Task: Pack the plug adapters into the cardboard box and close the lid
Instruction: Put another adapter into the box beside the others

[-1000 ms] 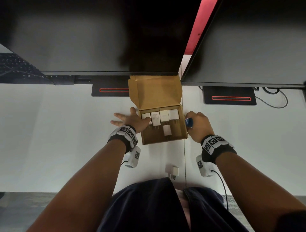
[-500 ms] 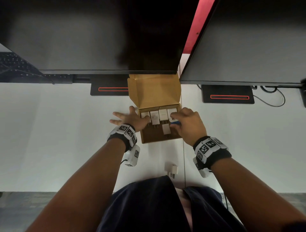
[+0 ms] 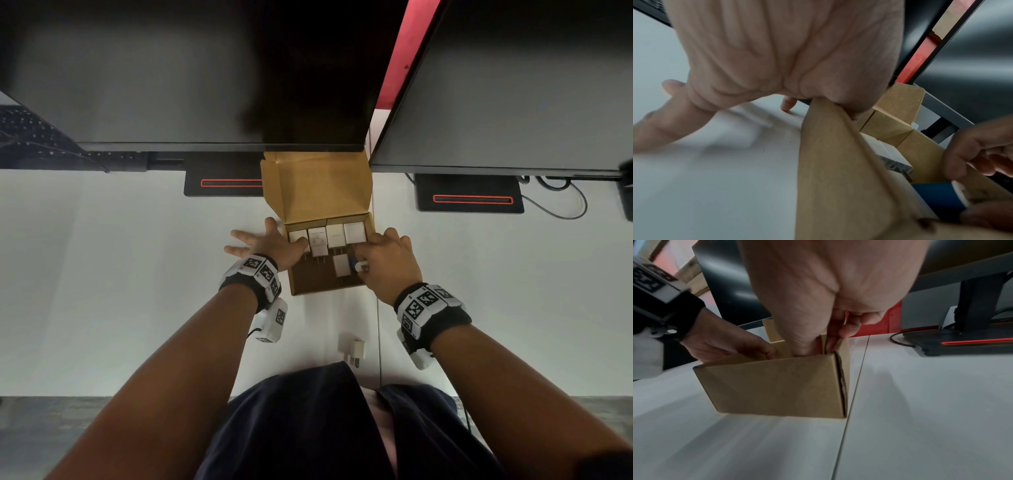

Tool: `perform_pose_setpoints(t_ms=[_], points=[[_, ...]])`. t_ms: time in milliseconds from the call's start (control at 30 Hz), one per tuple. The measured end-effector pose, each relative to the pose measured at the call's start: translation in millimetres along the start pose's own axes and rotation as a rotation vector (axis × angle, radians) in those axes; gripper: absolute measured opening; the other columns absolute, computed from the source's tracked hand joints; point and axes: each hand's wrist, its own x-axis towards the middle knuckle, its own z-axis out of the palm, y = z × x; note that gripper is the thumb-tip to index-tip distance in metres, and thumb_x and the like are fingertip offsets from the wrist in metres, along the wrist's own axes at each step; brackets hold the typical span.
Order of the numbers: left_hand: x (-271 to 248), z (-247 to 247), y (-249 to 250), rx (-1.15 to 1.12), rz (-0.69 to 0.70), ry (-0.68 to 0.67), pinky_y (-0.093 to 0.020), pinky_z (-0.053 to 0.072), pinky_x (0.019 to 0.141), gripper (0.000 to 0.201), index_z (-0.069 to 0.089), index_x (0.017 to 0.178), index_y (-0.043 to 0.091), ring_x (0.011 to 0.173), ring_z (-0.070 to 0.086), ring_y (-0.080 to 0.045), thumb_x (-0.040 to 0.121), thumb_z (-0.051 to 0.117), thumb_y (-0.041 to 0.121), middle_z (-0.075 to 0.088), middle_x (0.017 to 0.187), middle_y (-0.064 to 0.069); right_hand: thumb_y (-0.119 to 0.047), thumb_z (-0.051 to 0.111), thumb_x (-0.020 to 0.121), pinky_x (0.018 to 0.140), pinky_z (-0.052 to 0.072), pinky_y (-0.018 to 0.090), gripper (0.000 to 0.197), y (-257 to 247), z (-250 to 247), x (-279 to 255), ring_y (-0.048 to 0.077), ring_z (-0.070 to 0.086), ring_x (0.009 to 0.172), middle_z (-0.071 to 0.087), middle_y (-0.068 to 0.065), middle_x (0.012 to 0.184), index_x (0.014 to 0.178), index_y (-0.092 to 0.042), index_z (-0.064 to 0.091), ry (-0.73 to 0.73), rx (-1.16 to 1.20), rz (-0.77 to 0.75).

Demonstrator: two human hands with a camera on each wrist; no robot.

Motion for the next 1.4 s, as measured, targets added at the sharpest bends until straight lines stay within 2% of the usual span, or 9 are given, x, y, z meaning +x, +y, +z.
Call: perform_pose_setpoints(t_ms=[100,233,533,767,933,1067,1167,1300,1400], points=[[0.1,-0.5,0.3,-0.002,-0.005,0.002,-0.074,-0.003,0.120,0.089,0.016,0.158,0.032,0.151,-0.019,-0.060,0.086,0.053,0.068,-0.015,0.165,-0.038,-0.037,0.077,0.080,0.084,0.039,0.040,0.019,3.4,-2.2,3.2,0.024,0.047,0.100,0.066,-0.002,0.100,0.090,-0.024,0.067,-0.054,0.037,-0.014],[5.1,2.0,-1.0,-0.001,-0.012,-0.003,-0.074,-0.003,0.118,0.092,0.015,0.157,0.033,0.150,-0.018,-0.062,0.081,0.051,0.070,-0.014,0.165,-0.039,-0.054,0.070,0.084,0.085,0.042,0.040,0.030,9.3,-8.0,5.4,0.022,0.044,0.101,0.062,-0.002,0.101,0.093,-0.025,0.075,-0.155,0.079,-0.062],[4.3,2.1,-1.1,-0.008,-0.011,-0.012,-0.074,-0.001,0.118,0.091,0.015,0.158,0.033,0.150,-0.019,-0.061,0.083,0.051,0.070,-0.015,0.165,-0.037,-0.036,0.054,0.095,0.087,0.047,0.040,0.026,8.2,-4.9,2.0,0.021,0.046,0.099,0.062,-0.001,0.103,0.096,-0.024,0.077,-0.182,0.015,-0.107],[-1.1,-0.8,1.1,0.021,0.005,-0.007,-0.074,-0.005,0.120,0.086,0.018,0.157,0.030,0.152,-0.020,-0.056,0.087,0.050,0.069,-0.011,0.165,-0.038,-0.038,0.051,0.094,0.087,0.043,0.040,0.026,8.1,-2.3,0.8,0.019,0.045,0.096,0.065,-0.006,0.094,0.089,-0.025,0.074,-0.172,0.004,-0.089],[-6.6,-7.2,1.5,0.038,0.013,-0.028,-0.073,-0.004,0.121,0.085,0.015,0.159,0.031,0.154,-0.019,-0.053,0.090,0.046,0.069,-0.009,0.167,-0.035,-0.033,0.057,0.092,0.081,0.044,0.040,0.019,6.0,-3.7,-7.2,0.024,0.048,0.095,0.068,-0.002,0.091,0.085,-0.021,0.071,0.045,0.040,-0.036],[-6.1,-10.1,-2.7,0.034,0.022,-0.051,-0.071,-0.001,0.122,0.090,0.013,0.160,0.034,0.154,-0.017,-0.054,0.087,0.050,0.070,-0.010,0.168,-0.034,-0.025,0.066,0.090,0.070,0.051,0.033,0.009,3.1,-8.5,-22.4,0.022,0.057,0.086,0.064,0.000,0.092,0.090,-0.017,0.067,0.176,0.284,-0.101],[-8.1,-11.5,-5.0,0.023,0.005,-0.059,-0.069,0.004,0.123,0.089,0.012,0.161,0.037,0.153,-0.012,-0.059,0.088,0.056,0.063,-0.016,0.167,-0.033,-0.035,0.066,0.092,0.068,0.058,0.034,0.017,-3.2,-11.5,-37.7,0.013,0.058,0.068,0.059,-0.009,0.077,0.094,-0.019,0.069,-0.019,0.362,-0.165],[-7.6,-11.4,-5.0,0.028,0.005,-0.059,-0.069,0.005,0.123,0.086,0.012,0.161,0.037,0.151,-0.010,-0.063,0.090,0.055,0.059,-0.019,0.167,-0.033,-0.063,0.060,0.085,0.086,0.053,0.038,0.041,-10.2,7.0,-55.0,0.017,0.058,0.096,0.063,-0.002,0.109,0.110,-0.030,0.063,-0.464,0.196,-0.121],[-4.9,-10.5,-5.7,0.060,0.016,-0.055,-0.069,0.002,0.123,0.086,0.012,0.161,0.035,0.154,-0.011,-0.058,0.091,0.055,0.060,-0.015,0.167,-0.034,-0.065,0.070,0.075,0.071,0.049,0.033,0.050,-15.6,21.8,-64.5,0.019,0.058,0.085,0.062,-0.001,0.099,0.103,-0.026,0.058,-0.564,0.152,-0.082]])
